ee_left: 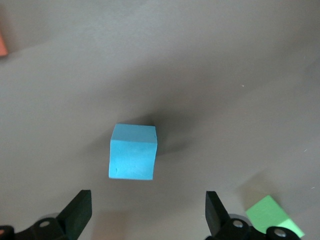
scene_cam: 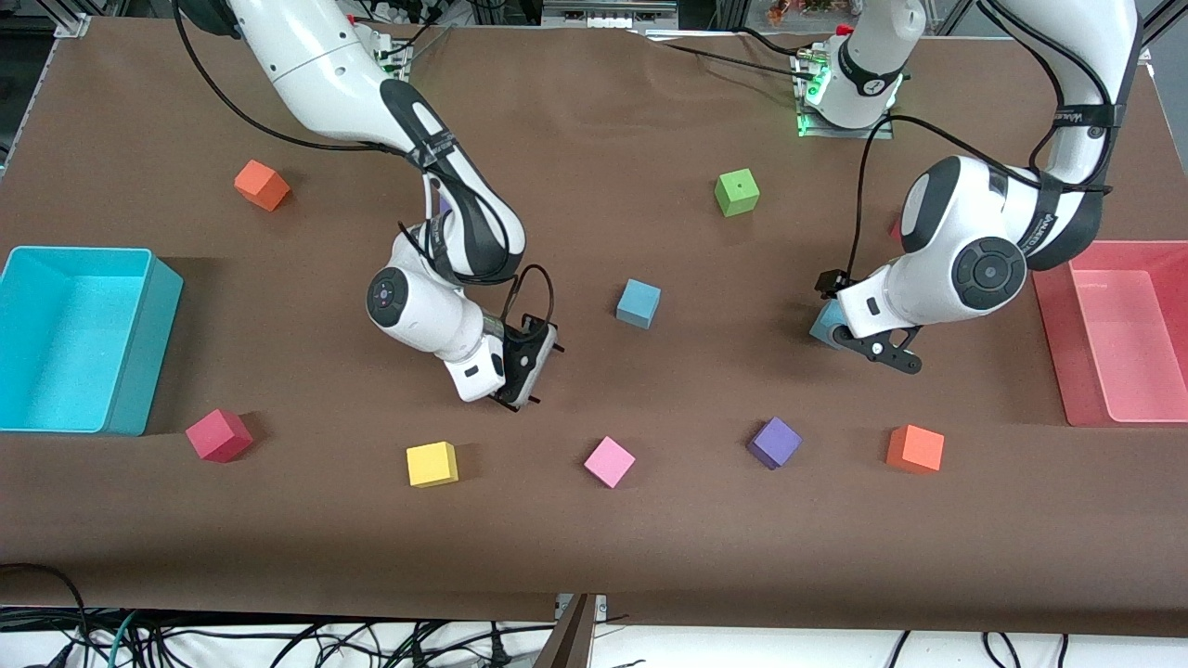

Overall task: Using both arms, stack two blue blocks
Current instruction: 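Grasp the second cyan cube with the left gripper while the right gripper hovers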

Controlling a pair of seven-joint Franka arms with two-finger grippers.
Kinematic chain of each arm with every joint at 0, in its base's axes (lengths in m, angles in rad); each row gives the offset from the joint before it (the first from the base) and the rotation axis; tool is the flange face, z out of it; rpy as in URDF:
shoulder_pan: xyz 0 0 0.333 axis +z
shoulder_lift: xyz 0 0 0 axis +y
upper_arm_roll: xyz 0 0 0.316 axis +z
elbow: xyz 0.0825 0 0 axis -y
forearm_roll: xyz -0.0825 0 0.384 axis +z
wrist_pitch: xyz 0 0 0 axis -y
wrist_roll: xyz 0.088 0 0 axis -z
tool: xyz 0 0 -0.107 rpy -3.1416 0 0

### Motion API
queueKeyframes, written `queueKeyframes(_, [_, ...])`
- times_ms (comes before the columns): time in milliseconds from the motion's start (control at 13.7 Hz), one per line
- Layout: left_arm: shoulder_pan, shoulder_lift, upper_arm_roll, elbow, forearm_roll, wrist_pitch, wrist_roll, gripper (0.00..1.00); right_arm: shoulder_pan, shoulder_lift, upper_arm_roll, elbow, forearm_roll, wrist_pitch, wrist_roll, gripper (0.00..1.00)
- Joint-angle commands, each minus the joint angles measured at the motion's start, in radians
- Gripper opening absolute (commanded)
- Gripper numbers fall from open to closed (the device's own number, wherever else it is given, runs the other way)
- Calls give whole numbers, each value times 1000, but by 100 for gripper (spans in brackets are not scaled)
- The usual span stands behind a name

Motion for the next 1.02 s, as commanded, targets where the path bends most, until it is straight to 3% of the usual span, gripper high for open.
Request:
queueKeyframes(0, [9, -23, -2, -69, -2, 50, 83, 100, -11, -25, 22, -58, 164, 17, -192, 100])
queueKeyframes(292, [-3, -38, -4, -130, -1, 99, 85, 100, -11, -17, 51, -97, 419, 6, -460, 100])
queueKeyframes(512, [-3, -41, -2, -220, -1, 237, 149, 100, -11, -12, 53, -124, 597, -44, -674, 100])
queueKeyframes(950, [11, 12, 4, -239, 42, 337, 167, 100, -4, 14, 54, -136, 757, -113, -870, 100])
